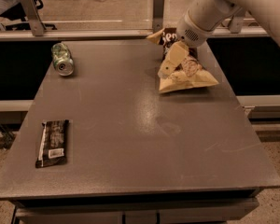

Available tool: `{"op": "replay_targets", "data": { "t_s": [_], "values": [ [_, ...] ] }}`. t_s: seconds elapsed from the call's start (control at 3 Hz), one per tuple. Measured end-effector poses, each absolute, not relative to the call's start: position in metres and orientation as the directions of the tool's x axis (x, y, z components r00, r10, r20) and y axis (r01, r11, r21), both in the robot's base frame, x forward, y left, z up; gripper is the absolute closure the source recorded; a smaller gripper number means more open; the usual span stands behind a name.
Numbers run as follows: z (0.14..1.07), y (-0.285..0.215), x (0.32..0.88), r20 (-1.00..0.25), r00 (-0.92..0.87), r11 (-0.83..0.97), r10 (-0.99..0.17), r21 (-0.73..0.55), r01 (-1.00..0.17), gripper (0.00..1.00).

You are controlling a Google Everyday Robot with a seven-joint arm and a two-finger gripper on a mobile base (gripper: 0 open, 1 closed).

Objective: Move brown chip bag near rxbar chocolate

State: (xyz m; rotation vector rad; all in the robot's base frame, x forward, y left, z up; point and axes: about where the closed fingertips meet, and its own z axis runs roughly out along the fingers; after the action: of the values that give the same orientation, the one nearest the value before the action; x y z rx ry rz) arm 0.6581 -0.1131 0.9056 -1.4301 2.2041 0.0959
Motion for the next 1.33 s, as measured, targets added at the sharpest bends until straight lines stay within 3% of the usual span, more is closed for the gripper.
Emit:
{"op": "replay_targets", "data": {
  "t_s": [0.33,0.67,1.33],
  "values": [
    [0.878,-0.116,0.668,-0.414,-0.376,0.473,-0.829,-0.161,-0.866,0.0],
    [0.865,-0.118,0.672,-0.428,-0.392,0.483,-0.814,-0.125,-0.867,0.18],
    [0.861,-0.118,0.673,-0.555,-0.333,0.436,-0.762,-0.06,-0.898,0.65]
  ]
}}
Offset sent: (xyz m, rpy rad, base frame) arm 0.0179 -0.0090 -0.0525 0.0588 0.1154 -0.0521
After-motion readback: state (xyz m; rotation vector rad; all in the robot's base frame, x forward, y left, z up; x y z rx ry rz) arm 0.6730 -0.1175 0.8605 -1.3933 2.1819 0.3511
